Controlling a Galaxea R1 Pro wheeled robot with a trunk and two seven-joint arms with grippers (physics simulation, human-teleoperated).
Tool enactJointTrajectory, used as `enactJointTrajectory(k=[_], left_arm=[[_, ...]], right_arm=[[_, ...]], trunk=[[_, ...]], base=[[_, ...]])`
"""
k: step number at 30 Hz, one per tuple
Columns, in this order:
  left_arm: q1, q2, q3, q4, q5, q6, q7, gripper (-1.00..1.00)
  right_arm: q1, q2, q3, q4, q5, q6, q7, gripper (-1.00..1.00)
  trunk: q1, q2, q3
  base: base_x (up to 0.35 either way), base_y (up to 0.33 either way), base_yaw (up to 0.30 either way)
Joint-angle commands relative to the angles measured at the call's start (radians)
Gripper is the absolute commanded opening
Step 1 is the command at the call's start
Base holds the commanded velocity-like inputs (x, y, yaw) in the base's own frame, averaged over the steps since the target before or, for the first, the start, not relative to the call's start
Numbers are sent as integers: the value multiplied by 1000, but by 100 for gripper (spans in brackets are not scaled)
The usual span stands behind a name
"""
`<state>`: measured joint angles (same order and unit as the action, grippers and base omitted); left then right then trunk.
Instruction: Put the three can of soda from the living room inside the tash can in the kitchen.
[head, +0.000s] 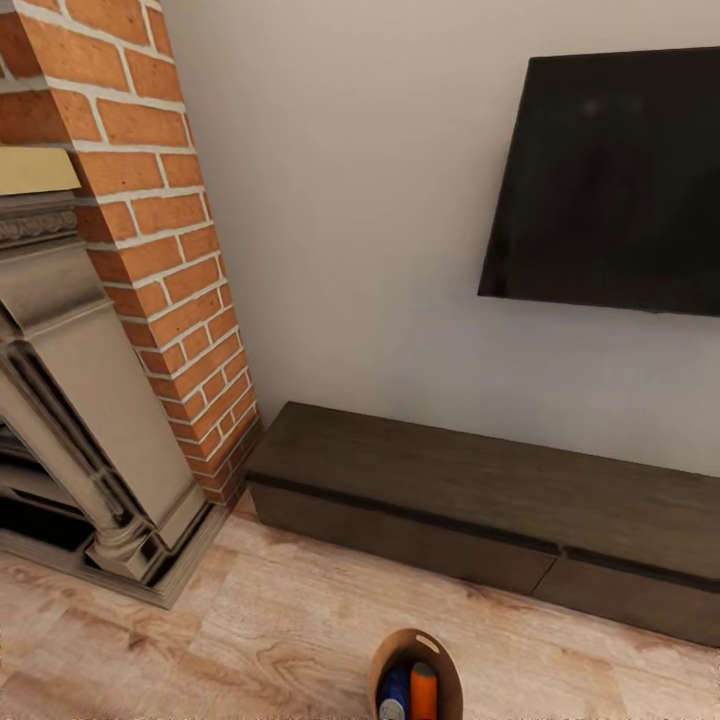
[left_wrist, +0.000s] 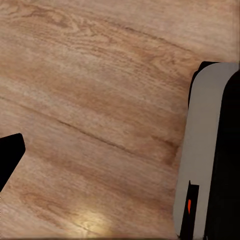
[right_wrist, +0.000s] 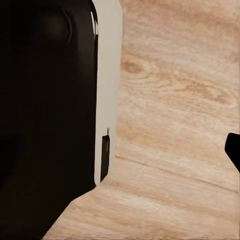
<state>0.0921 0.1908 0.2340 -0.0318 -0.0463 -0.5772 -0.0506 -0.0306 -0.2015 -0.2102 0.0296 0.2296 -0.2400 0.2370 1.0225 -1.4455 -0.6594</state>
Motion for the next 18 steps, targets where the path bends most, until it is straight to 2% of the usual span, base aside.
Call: enactJointTrajectory(k=[1,5,9,18], left_arm=[[0,-1,-1,0,0,0,0,100],[0,-2,-2,0,-1,0,0,100],[0,-2,-3,0,-3,-1,-1,100],[0,-3,-4,0,-5,-10,-4,100]], right_arm=[[17,-1,-2,1,0,-7,0,100],[52,-2,-3,1,0,-36,-1,100],[102,-10,-4,3,-1,-102,-1,100],[146,-17,-5,8,-6,-126,-1,100]], trunk=[[-4,7,2],[-19,35,8],[-35,63,14],[-69,126,34]], base=[[0,0,0],[0,0,0],[0,0,0],[0,0,0]])
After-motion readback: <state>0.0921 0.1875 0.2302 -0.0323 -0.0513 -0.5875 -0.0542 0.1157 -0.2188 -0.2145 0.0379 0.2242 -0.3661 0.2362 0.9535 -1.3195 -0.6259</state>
